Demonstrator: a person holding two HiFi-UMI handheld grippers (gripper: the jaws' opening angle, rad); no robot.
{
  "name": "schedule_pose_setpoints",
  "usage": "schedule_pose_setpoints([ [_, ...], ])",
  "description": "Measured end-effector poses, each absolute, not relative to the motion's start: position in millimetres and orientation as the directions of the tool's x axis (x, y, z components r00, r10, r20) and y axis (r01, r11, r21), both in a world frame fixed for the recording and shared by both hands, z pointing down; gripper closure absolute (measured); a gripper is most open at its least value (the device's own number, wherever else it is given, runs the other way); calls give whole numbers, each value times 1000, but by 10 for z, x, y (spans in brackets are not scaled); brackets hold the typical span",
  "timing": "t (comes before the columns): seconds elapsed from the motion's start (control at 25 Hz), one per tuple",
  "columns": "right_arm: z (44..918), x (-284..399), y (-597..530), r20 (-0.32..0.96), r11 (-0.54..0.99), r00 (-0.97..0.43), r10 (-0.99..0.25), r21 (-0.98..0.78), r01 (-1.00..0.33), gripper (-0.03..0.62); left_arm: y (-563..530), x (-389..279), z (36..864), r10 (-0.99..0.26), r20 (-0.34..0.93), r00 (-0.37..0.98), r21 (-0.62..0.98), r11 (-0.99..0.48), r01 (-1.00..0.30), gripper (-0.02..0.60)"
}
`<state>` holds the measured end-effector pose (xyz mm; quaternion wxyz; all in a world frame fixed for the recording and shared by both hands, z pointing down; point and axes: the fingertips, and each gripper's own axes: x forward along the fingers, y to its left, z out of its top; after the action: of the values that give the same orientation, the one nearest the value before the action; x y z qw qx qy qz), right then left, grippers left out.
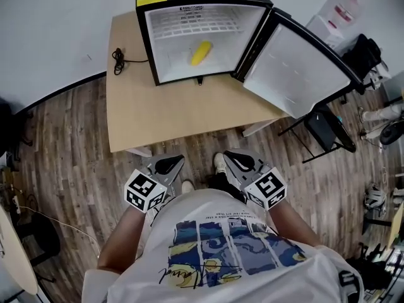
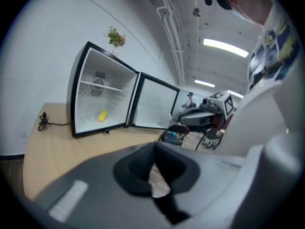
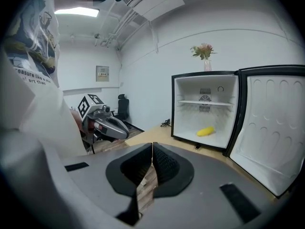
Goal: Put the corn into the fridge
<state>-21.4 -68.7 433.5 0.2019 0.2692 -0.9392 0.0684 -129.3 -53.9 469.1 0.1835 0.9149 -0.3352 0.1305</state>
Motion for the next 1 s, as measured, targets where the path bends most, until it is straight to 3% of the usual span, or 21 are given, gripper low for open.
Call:
schedule_pose_setpoints([
  [1.0,4273,-349,-438,410,859,-783,-468,3,-511,582,-282,-1293,4672,-568,322,757,282,-706,-650,572],
])
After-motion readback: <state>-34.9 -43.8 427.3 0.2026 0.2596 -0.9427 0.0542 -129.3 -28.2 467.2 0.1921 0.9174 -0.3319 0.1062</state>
